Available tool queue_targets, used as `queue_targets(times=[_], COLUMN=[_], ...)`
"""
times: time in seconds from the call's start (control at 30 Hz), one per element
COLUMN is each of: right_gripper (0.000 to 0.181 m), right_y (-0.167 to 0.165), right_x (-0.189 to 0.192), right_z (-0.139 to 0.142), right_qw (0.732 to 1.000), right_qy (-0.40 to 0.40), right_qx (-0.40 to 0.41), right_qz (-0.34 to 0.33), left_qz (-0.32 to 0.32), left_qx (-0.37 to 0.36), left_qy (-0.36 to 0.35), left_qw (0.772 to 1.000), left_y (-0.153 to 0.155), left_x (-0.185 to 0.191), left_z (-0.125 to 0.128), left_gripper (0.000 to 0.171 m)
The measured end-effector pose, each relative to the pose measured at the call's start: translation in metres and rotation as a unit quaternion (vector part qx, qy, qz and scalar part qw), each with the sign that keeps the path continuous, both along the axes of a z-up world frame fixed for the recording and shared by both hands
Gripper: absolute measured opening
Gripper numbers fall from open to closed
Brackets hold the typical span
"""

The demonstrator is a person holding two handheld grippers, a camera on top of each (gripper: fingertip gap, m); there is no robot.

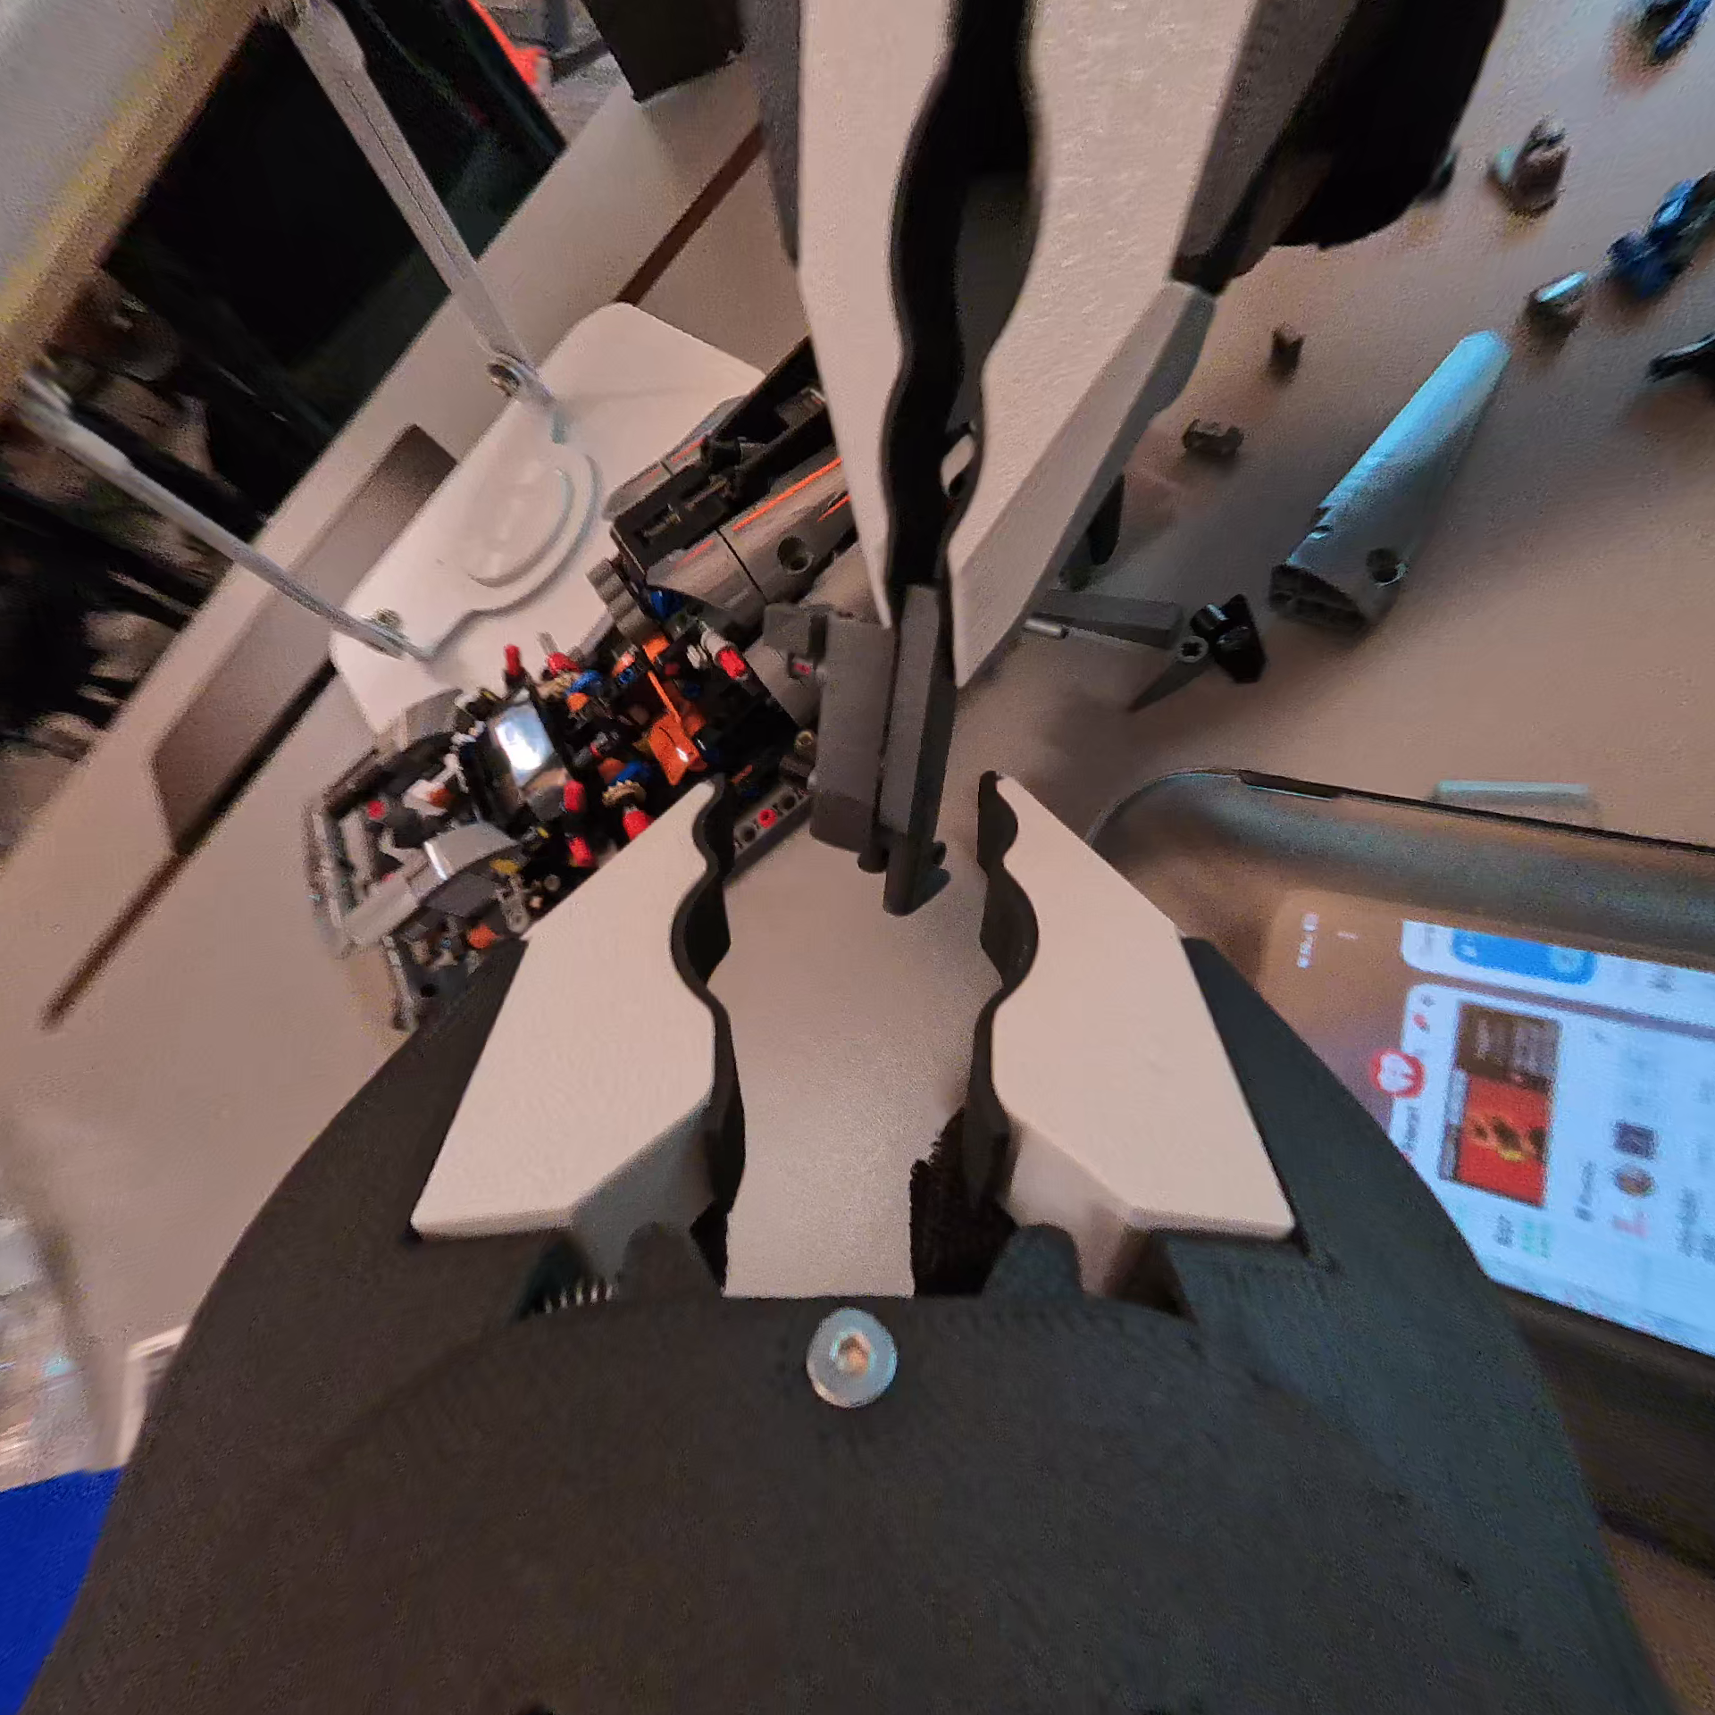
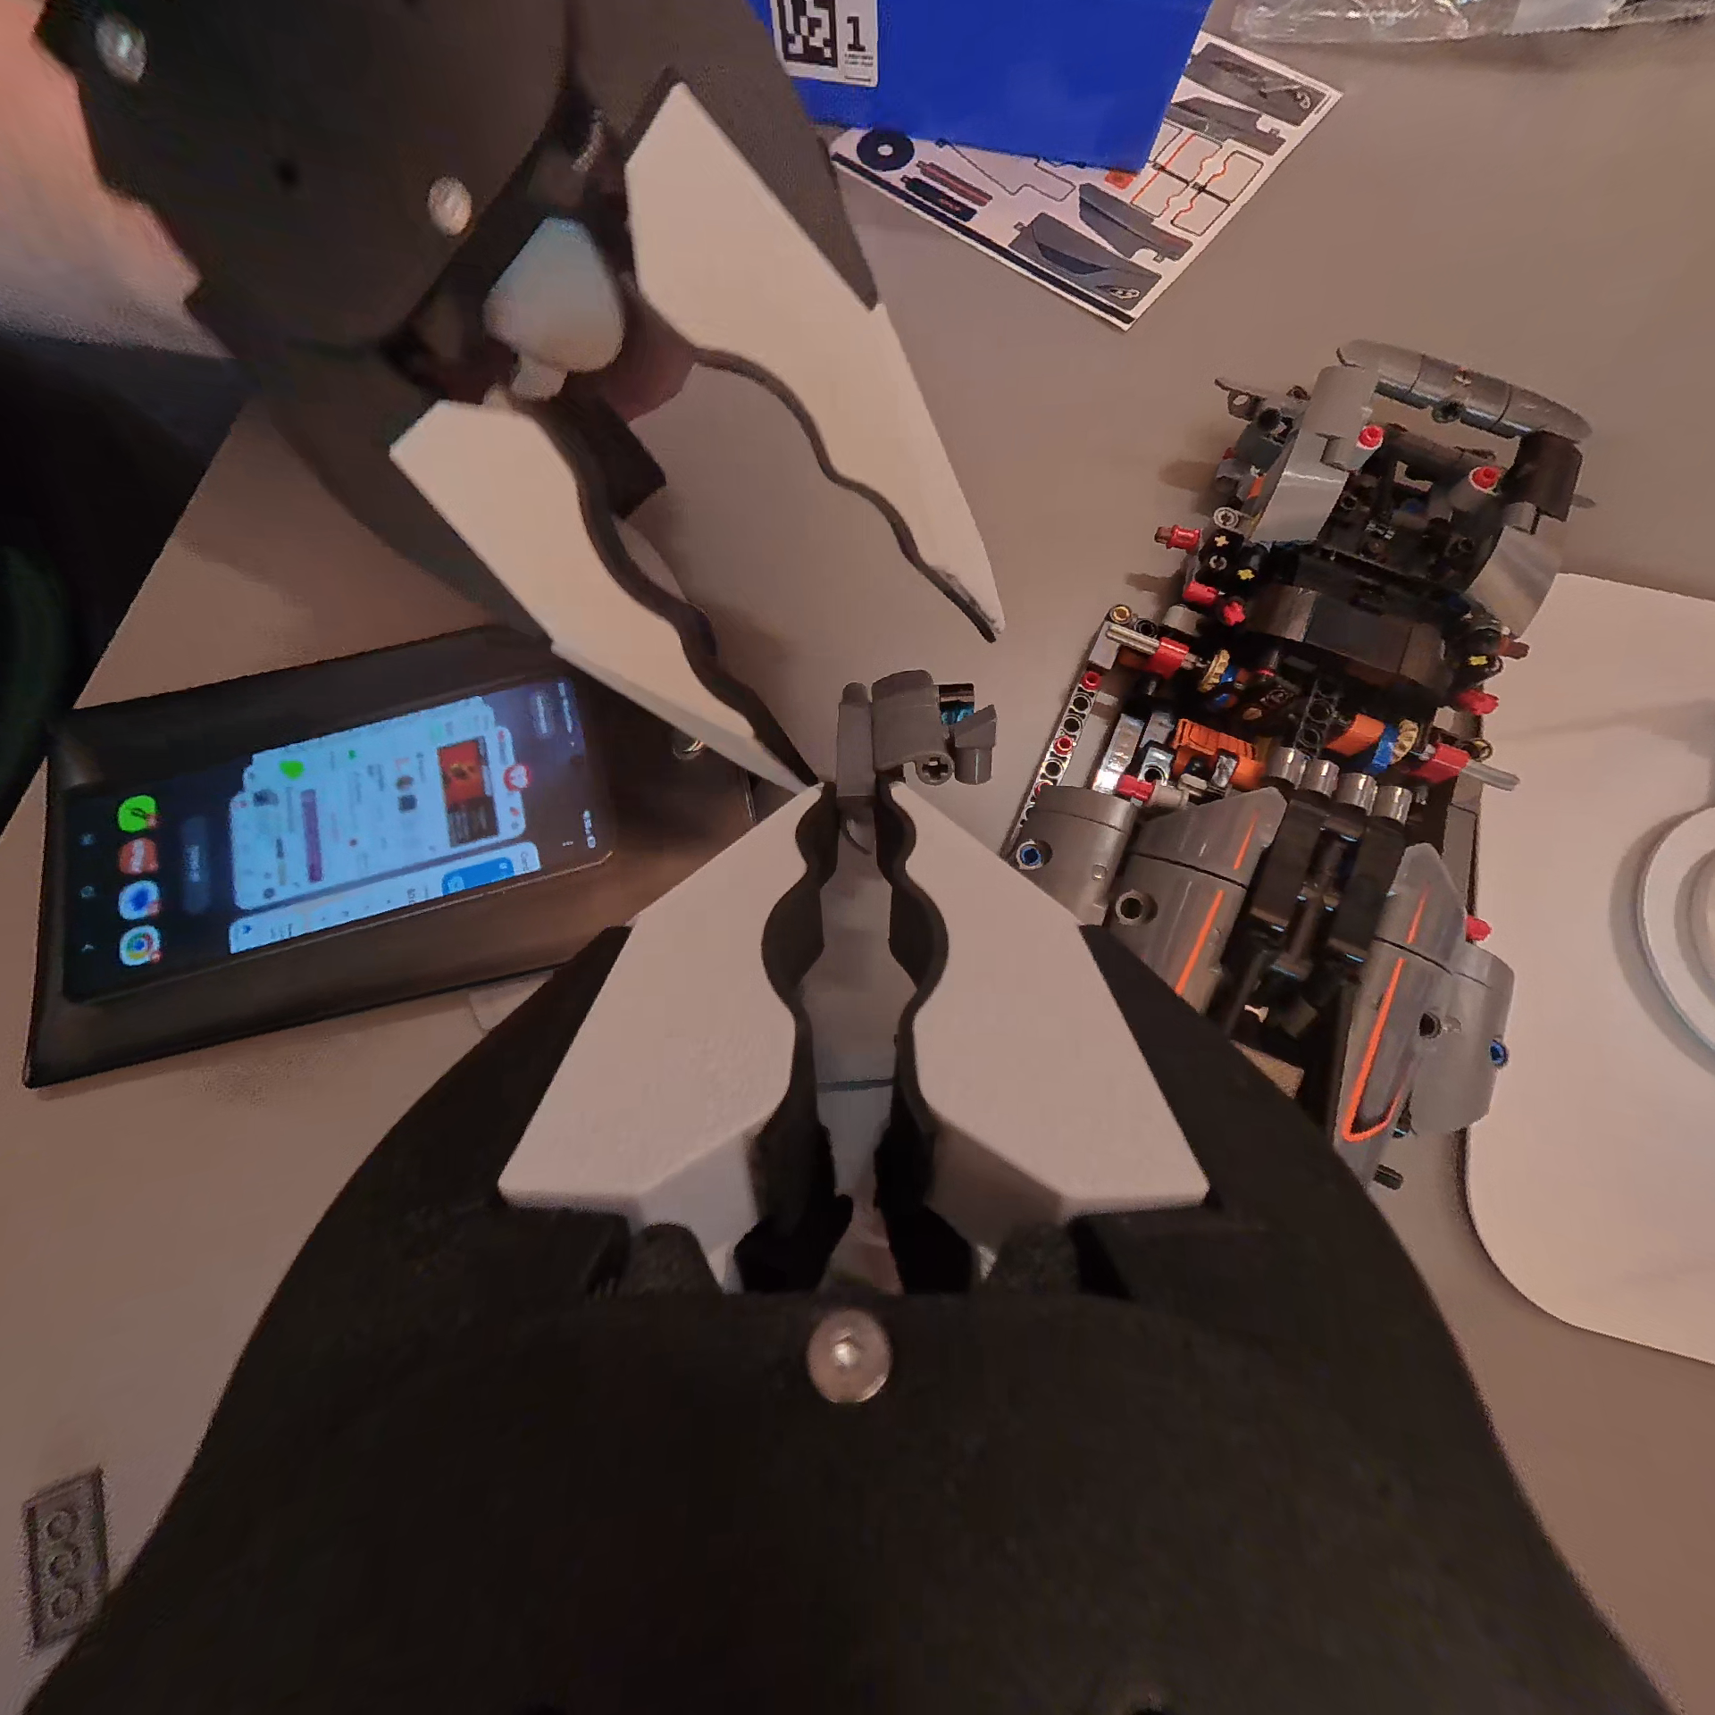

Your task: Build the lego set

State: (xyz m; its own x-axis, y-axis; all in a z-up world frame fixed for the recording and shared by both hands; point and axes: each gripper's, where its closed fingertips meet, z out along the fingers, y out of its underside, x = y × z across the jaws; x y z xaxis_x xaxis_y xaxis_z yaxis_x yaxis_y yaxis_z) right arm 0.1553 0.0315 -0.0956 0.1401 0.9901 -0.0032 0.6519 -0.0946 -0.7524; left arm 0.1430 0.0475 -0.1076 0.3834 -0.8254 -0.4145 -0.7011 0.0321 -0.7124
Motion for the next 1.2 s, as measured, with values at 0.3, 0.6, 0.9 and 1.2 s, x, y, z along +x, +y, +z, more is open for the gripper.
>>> queue_targets(times=[0.3, 0.6, 0.9, 1.2], right_gripper=[0.005, 0.005, 0.015, 0.019], right_y=[0.003, 0.002, 0.003, 0.026], right_x=[-0.004, -0.008, -0.009, 0.007], right_z=[0.007, 0.011, 0.02, 0.035], right_qw=[0.998, 0.998, 0.996, 0.99], right_qy=[0.033, 0.038, 0.059, 0.096], right_qx=[-0.042, -0.046, -0.055, -0.057], right_qz=[-0.028, -0.035, -0.037, -0.089], left_qz=[0.035, 0.049, 0.045, 0.016], left_qx=[0.053, 0.096, 0.122, 0.15], left_qy=[0.031, 0.06, 0.079, 0.016], left_qw=[0.997, 0.992, 0.988, 0.988], left_y=[0.009, 0.014, 0.018, 0.02], left_x=[0.013, 0.01, 0.001, -0.004], left_z=[-0.002, 0.001, 0.004, 0.032], left_gripper=[0.046, 0.031, 0.031, 0.031])
